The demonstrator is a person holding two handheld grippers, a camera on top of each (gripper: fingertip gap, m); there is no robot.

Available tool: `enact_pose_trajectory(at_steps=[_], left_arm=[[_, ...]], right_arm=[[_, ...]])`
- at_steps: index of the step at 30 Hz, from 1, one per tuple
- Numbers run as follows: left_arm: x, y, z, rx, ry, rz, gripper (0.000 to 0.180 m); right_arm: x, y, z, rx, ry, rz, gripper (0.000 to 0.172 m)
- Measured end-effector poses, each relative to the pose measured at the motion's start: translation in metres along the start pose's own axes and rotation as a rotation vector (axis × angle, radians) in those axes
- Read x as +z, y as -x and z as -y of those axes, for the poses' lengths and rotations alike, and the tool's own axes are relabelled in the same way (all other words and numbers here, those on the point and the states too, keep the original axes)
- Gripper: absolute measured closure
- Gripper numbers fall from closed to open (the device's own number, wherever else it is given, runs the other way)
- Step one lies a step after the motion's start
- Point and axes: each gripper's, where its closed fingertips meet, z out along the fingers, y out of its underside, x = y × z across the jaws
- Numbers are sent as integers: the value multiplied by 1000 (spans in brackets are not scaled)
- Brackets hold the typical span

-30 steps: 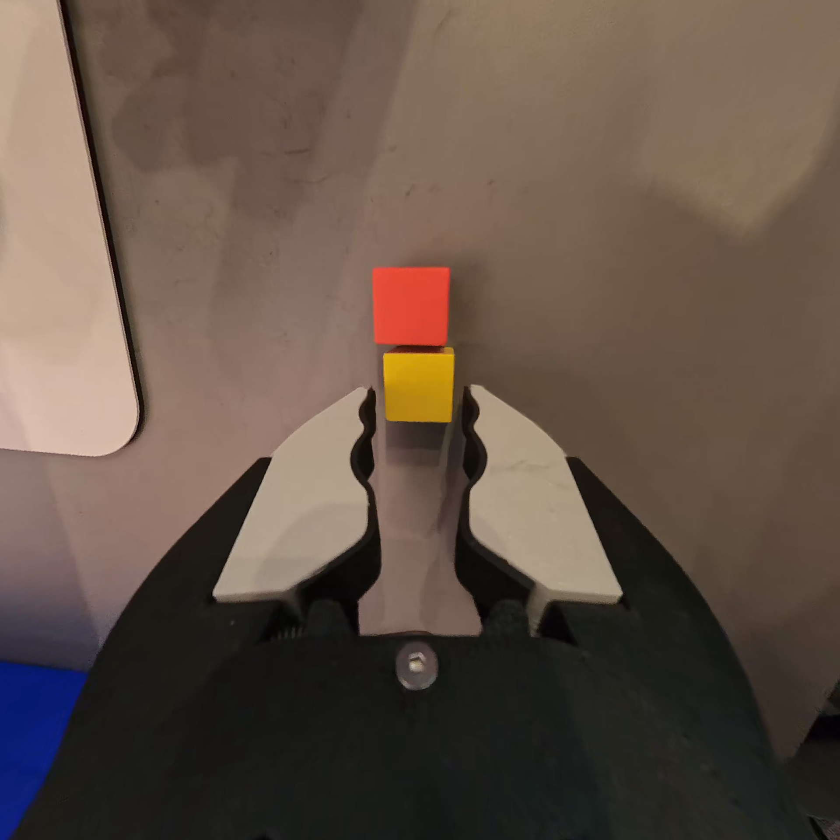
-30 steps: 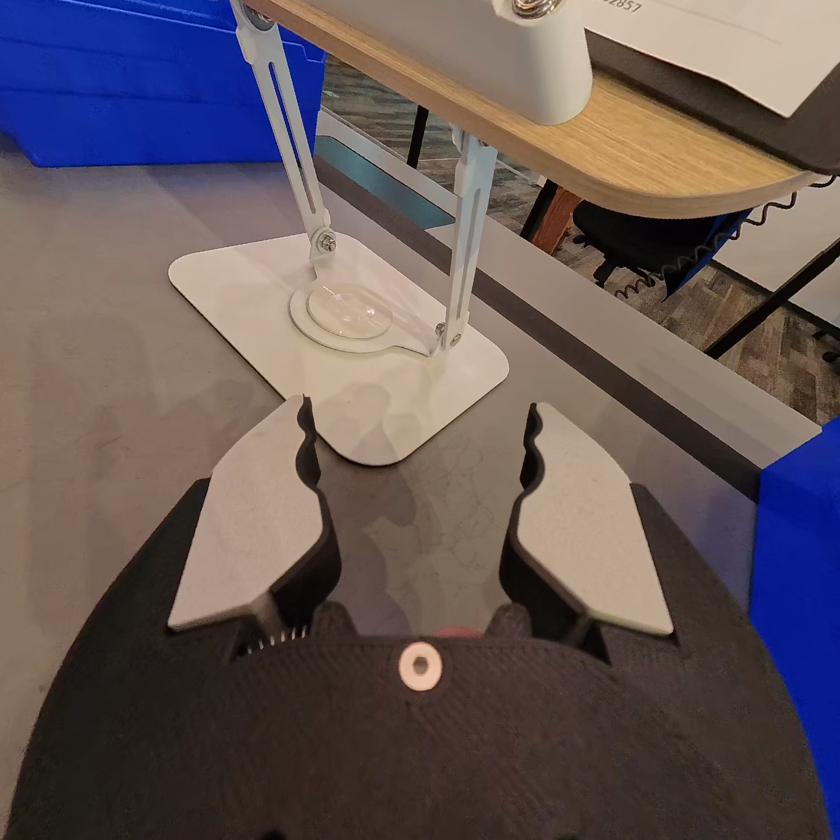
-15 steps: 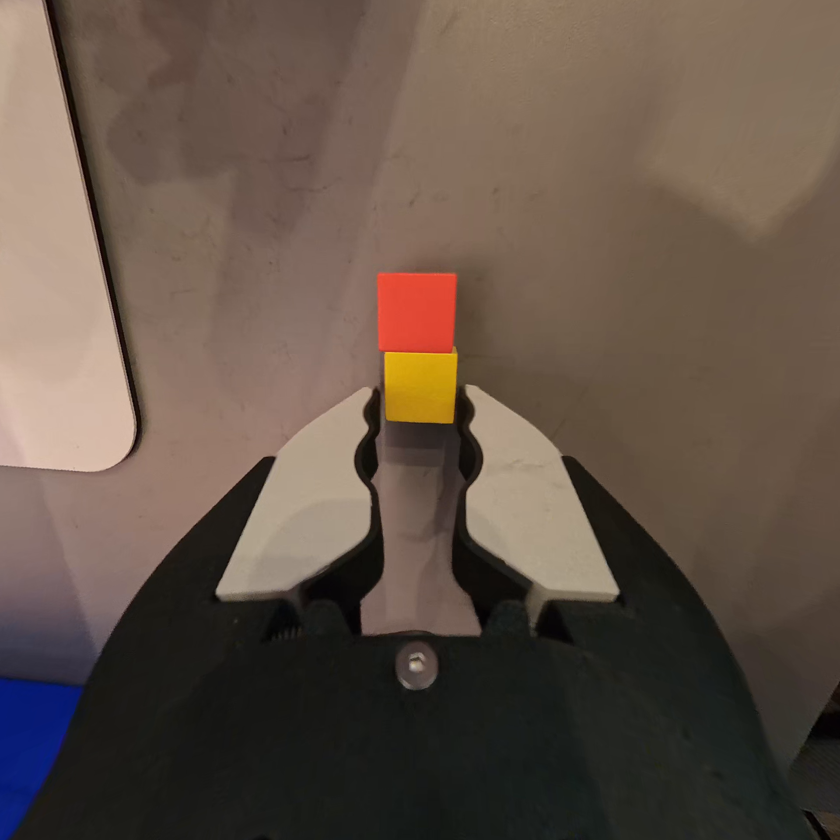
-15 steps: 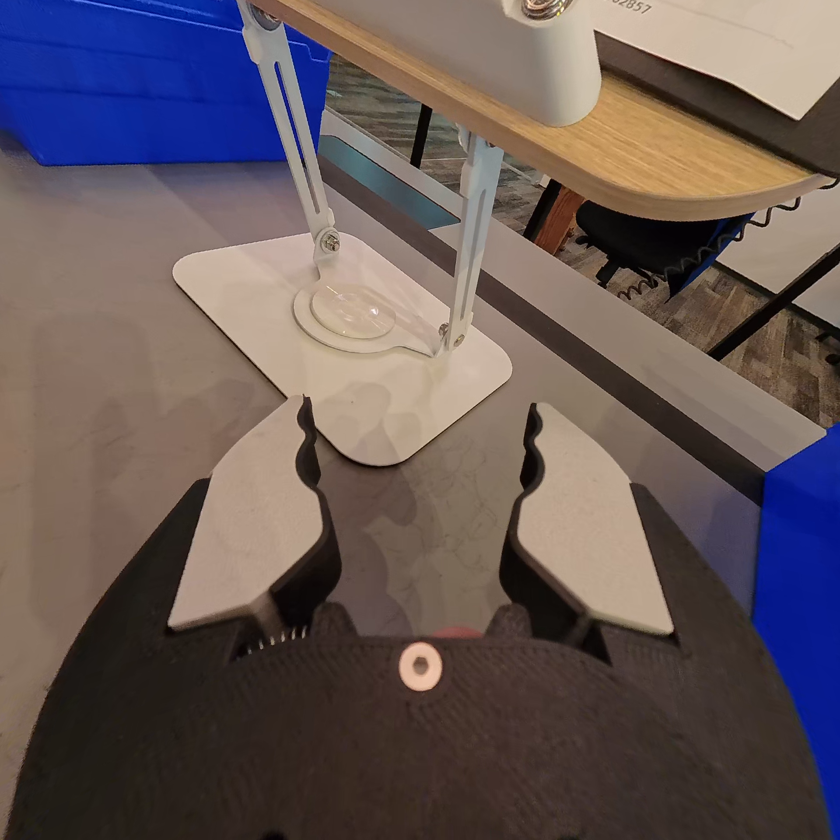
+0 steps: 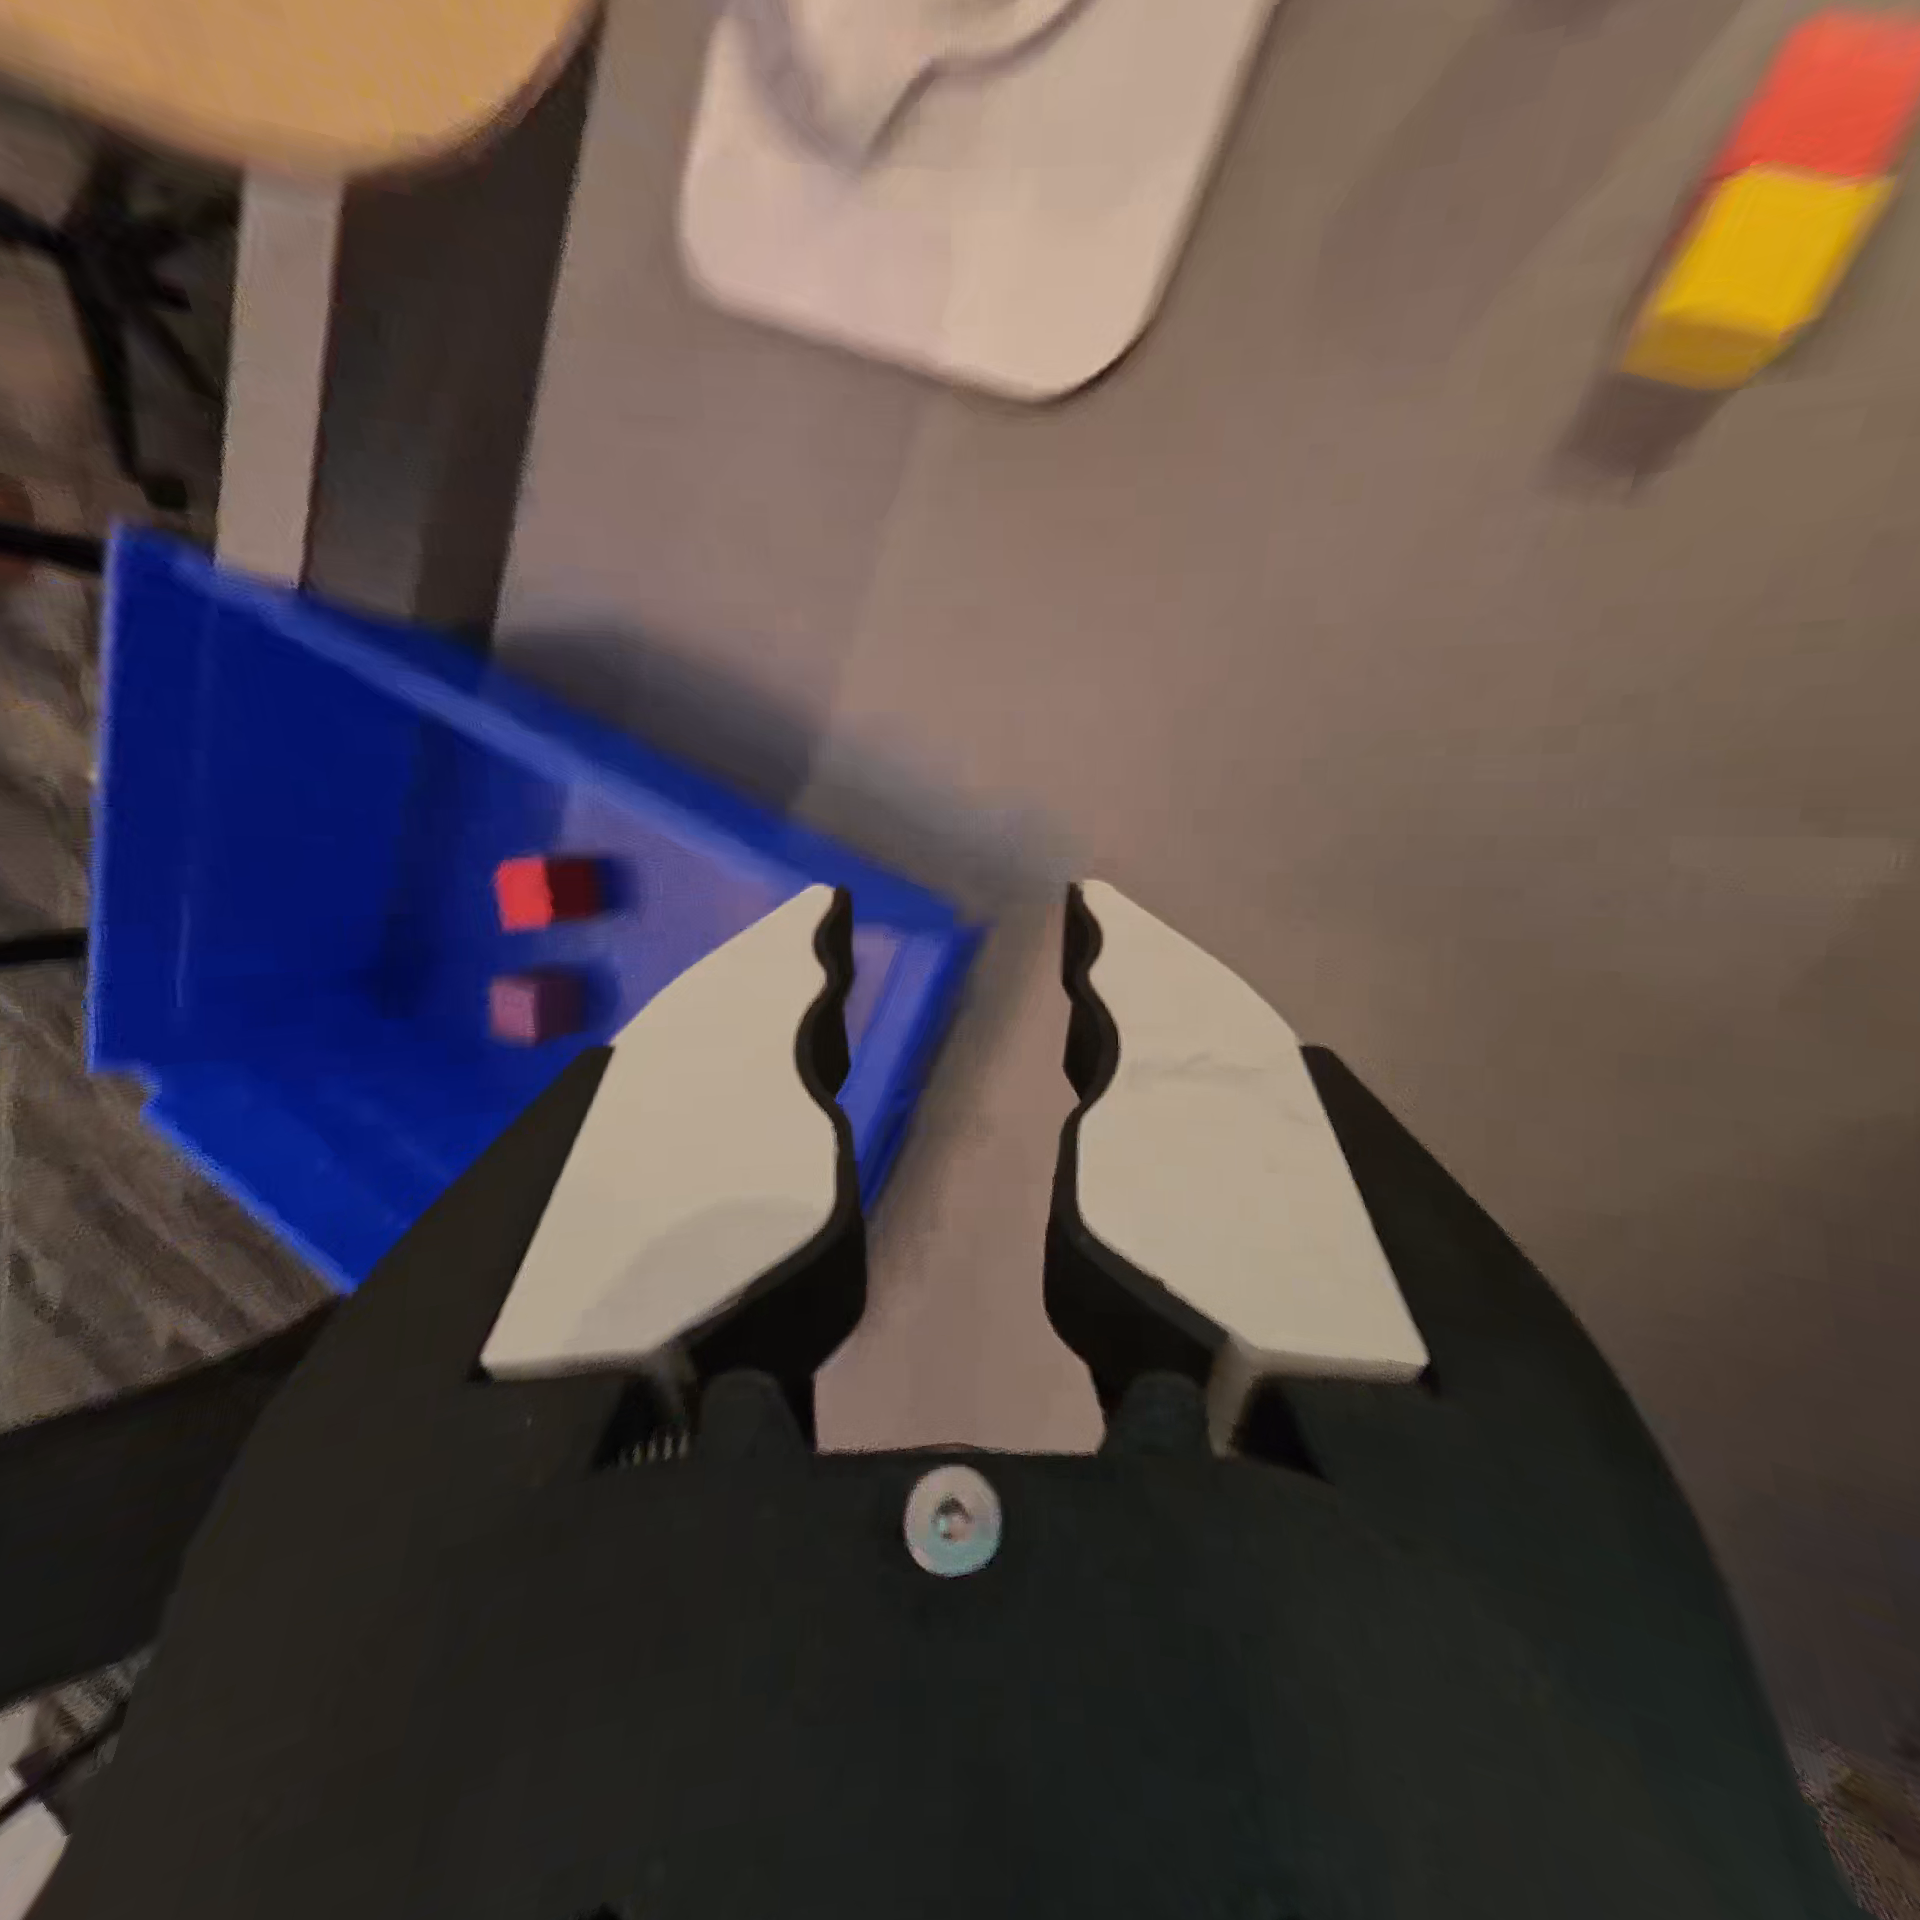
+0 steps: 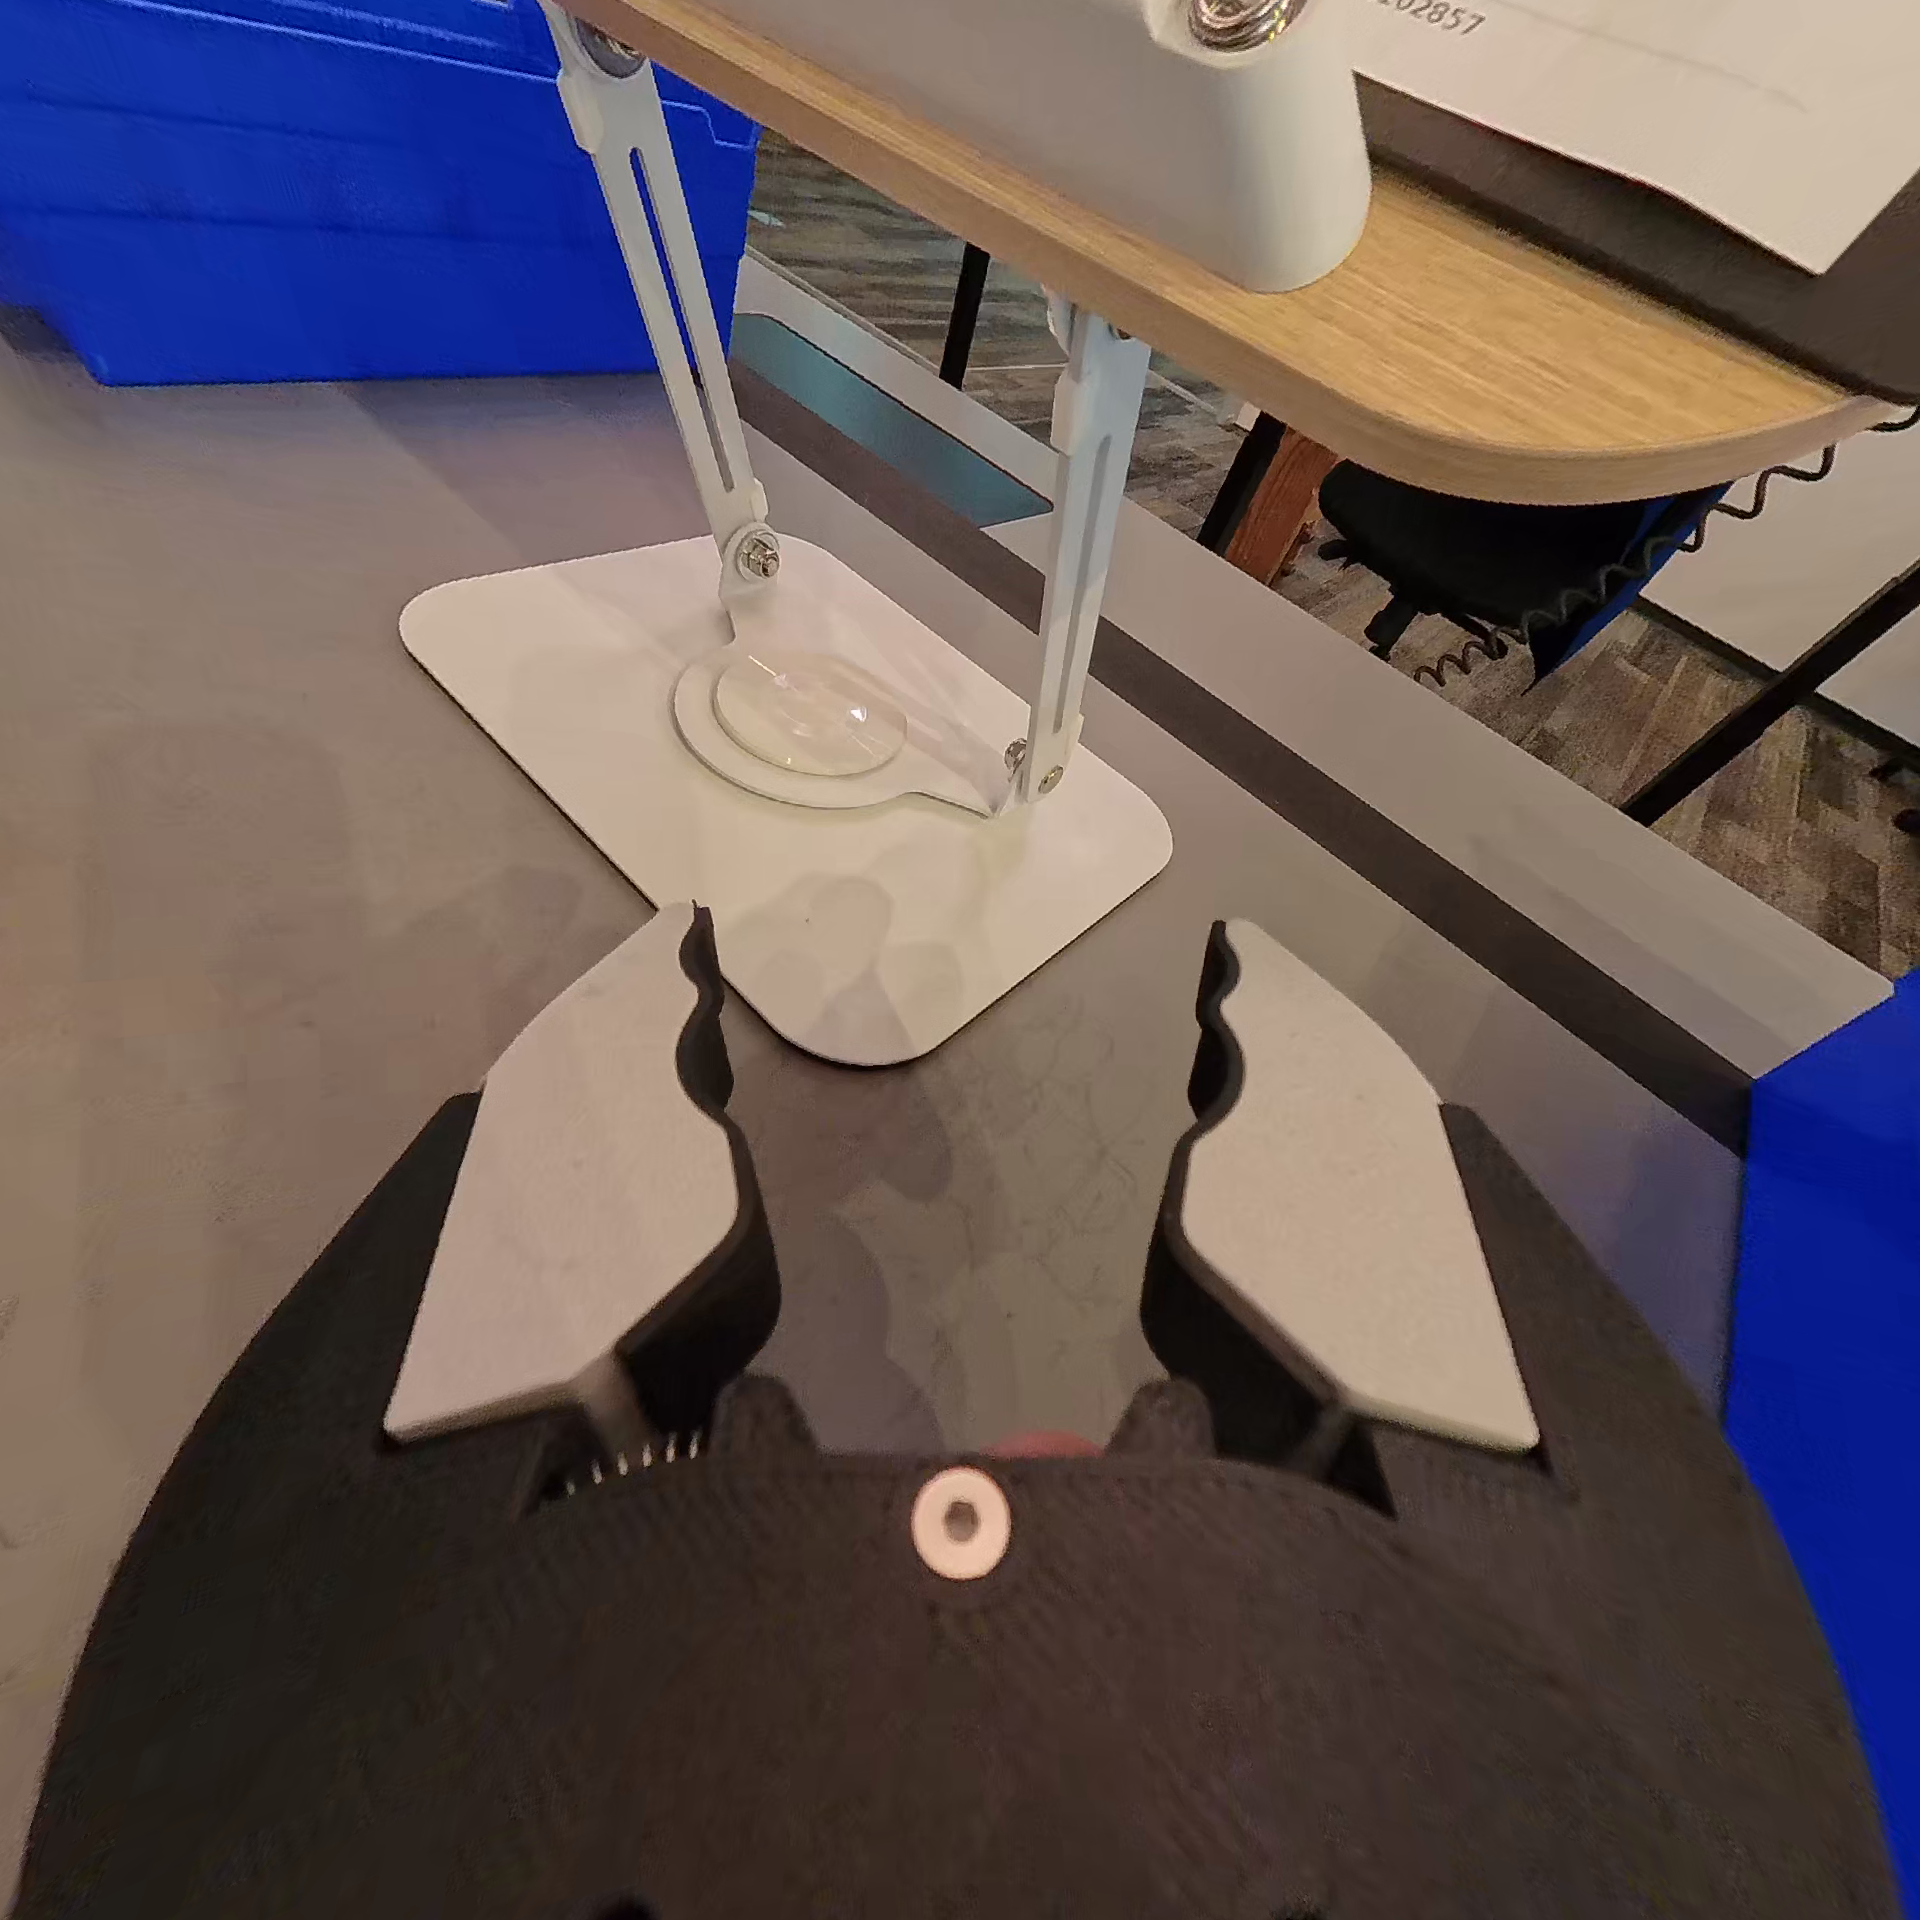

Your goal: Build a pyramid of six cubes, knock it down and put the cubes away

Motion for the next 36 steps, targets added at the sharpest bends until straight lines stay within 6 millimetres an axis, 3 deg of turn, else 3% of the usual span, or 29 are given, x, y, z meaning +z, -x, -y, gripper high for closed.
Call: enact_pose_trajectory(at_steps=[2, 5, 10, 13, 18, 21, 23, 26, 30, 33, 36], left_arm=[[5, 49, -38, -58, 65, 37, 143], [34, 95, -94, -6, 246, 37, 140], [85, 124, -147, 71, 466, -30, 138], [105, 130, -159, 119, 540, -44, 137], [121, 132, -160, 112, 538, -73, 150], [116, 136, -156, 91, 517, -57, 151], [98, 136, -153, 75, 514, -34, 151], [54, 121, -131, 44, 454, 7, 152], [4, 69, -83, 63, 363, 36, 152], [-3, 12, -43, 59, 292, -19, 152], [11, -41, -16, 123, 288, -75, 152]], right_arm=[[0, 0, 0, -1, -1, -1, 83], [0, 0, 0, 2, -4, -2, 83], [0, 0, 0, 4, 2, 4, 83], [0, 0, 0, 5, 2, 7, 83], [1, 1, -1, 2, 8, 11, 83], [1, 1, -1, -2, 9, 12, 83], [1, 1, -1, 1, 7, 11, 83], [1, 1, -1, 2, 9, 11, 83], [2, 2, -2, -6, 15, 10, 84], [2, 2, -2, -9, 15, 8, 84], [2, 2, -2, -11, 14, 7, 84]])
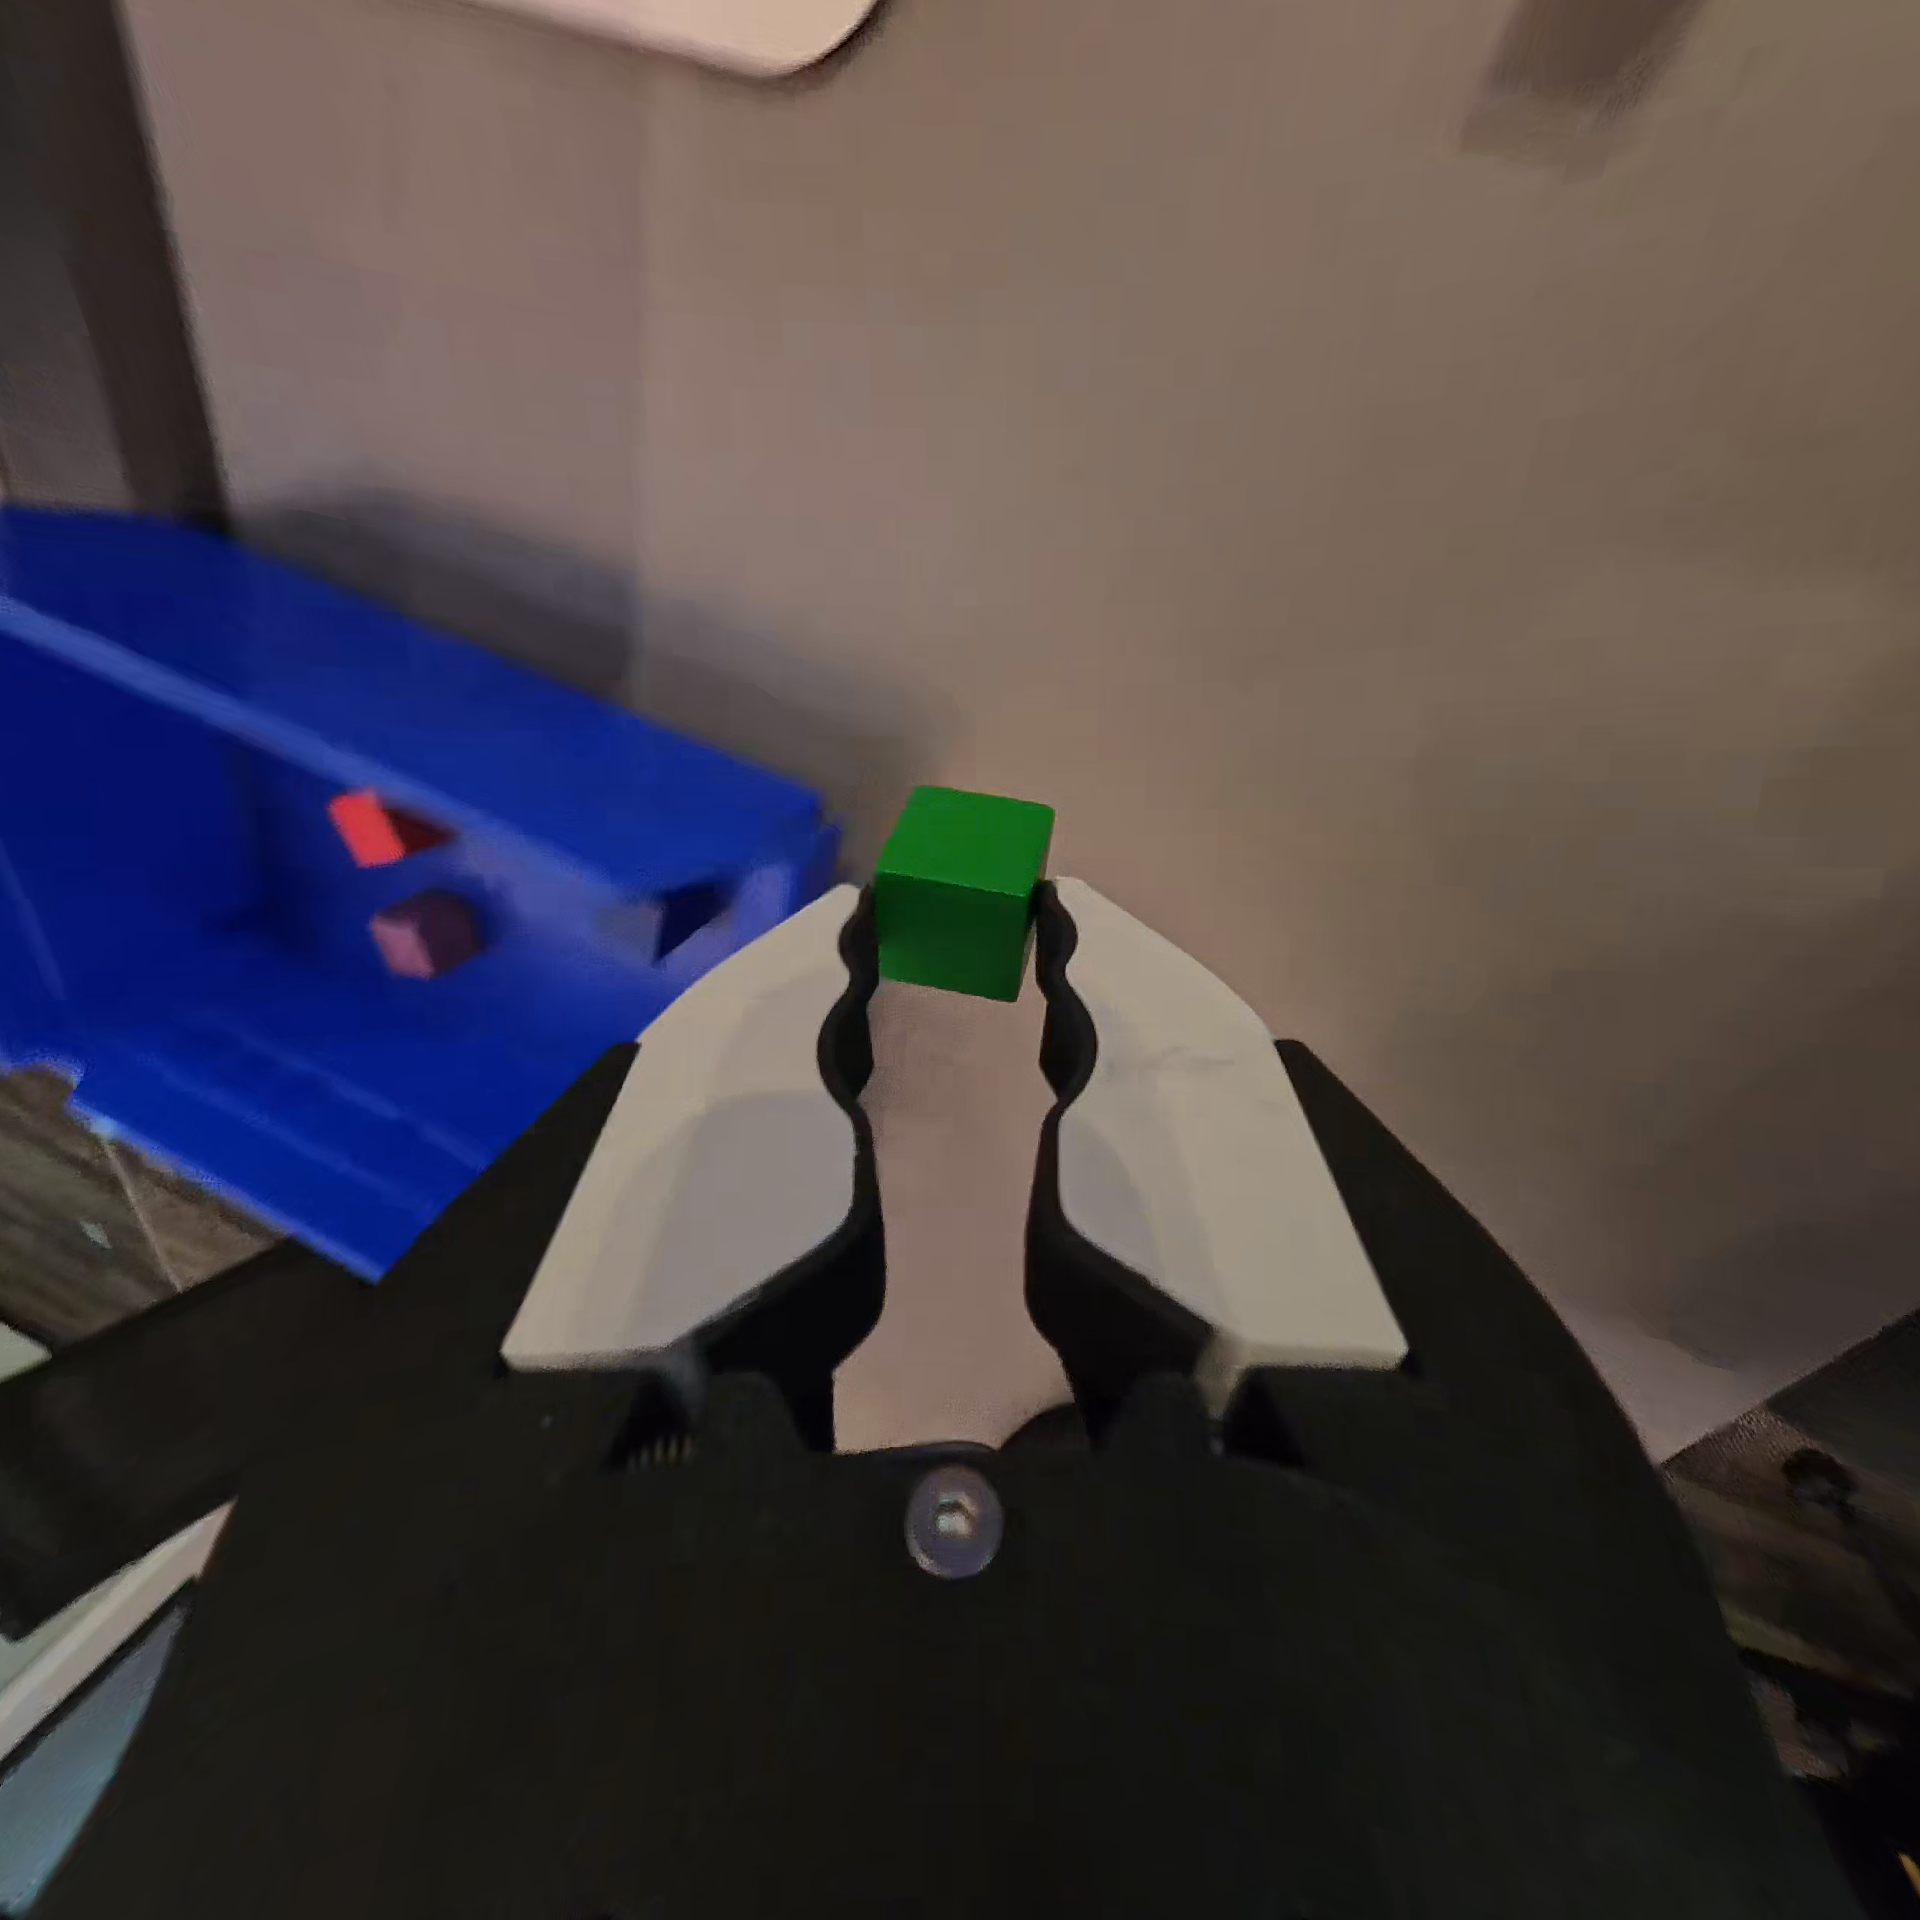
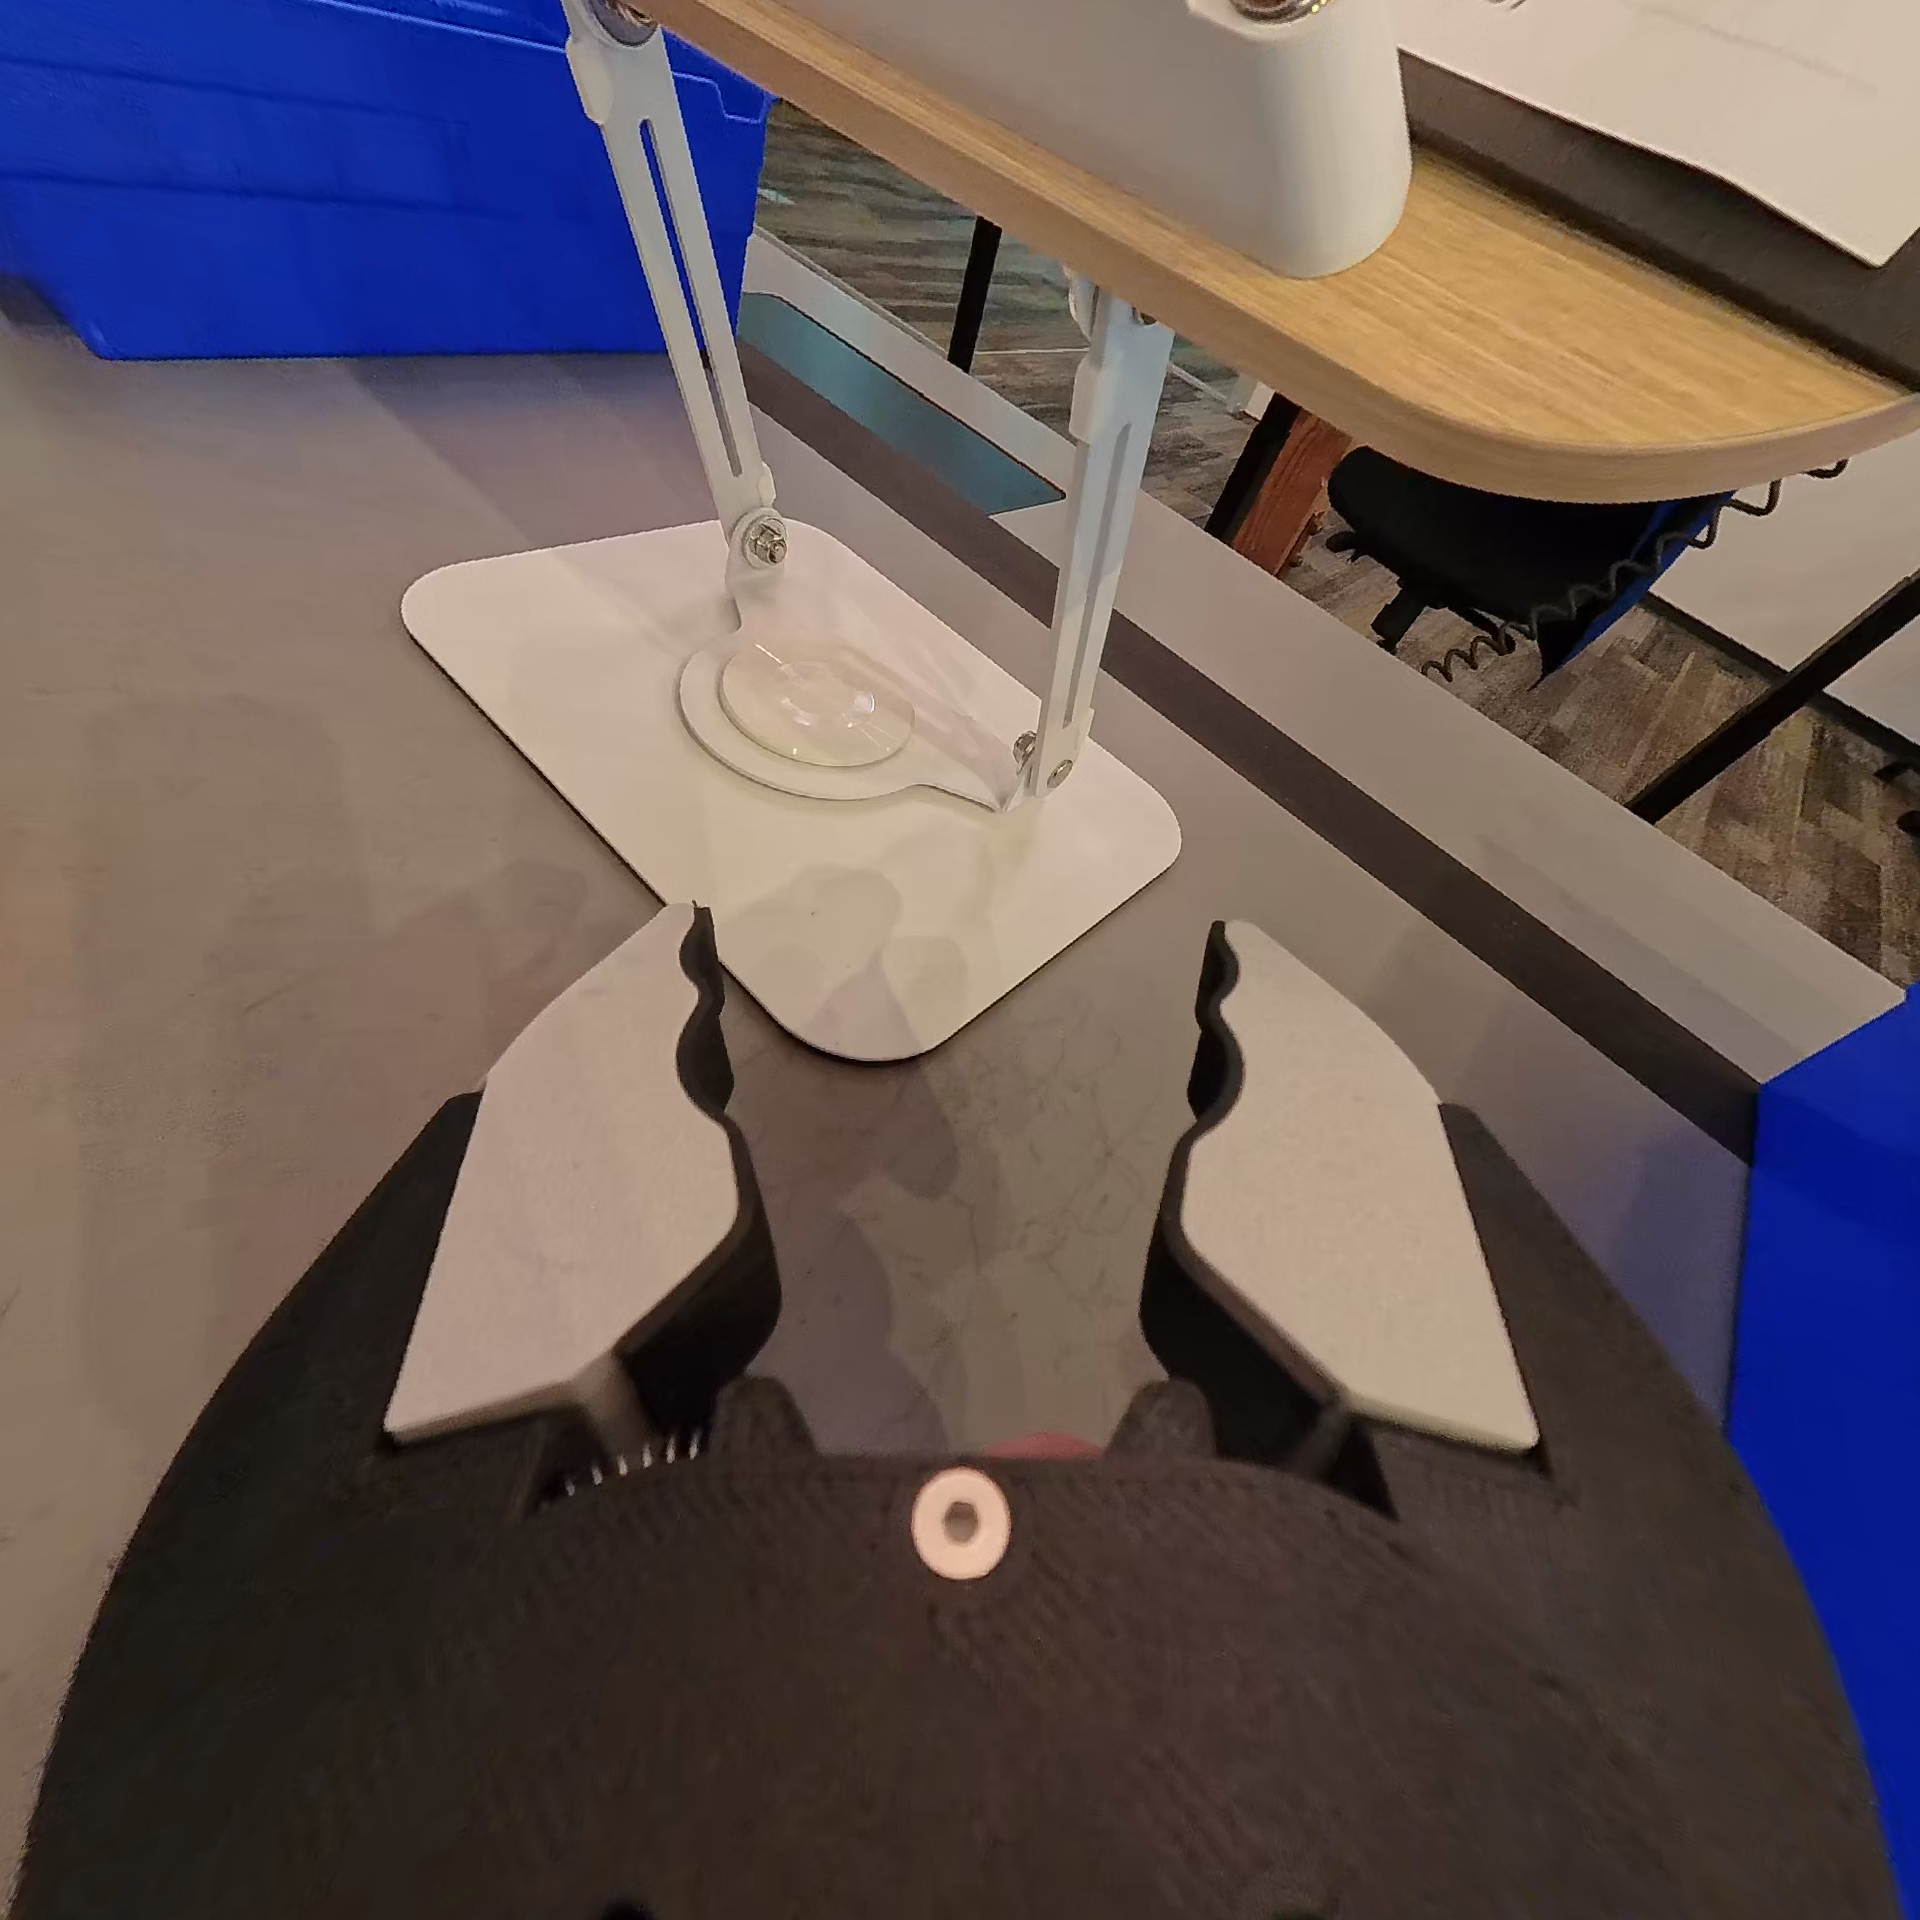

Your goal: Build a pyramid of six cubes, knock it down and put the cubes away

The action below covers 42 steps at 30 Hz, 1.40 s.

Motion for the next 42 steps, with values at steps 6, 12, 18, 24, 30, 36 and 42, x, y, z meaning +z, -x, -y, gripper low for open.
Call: enact_pose_trajectory(at_steps=[6, 12, 18, 24, 30, 36, 42], left_arm=[[37, -74, 67, 87, -33, -143, 152], [55, -98, 98, 127, -37, -173, 152], [59, -99, 108, 125, -28, -179, 152], [61, -101, 115, 137, -22, -187, 153], [58, -97, 105, 137, -37, -191, 138], [62, -98, 104, 140, -61, -225, 152], [62, -100, 109, 158, -61, -229, 153]], right_arm=[[0, 1, 0, 0, 2, 3, 83], [0, 1, 0, -1, 5, 5, 83], [1, 2, 0, -2, 6, 8, 83], [1, 2, -1, -5, 9, 9, 83], [1, 2, -1, -5, 11, 11, 83], [1, 3, -1, -6, 11, 12, 83], [1, 3, -1, -7, 13, 13, 83]])
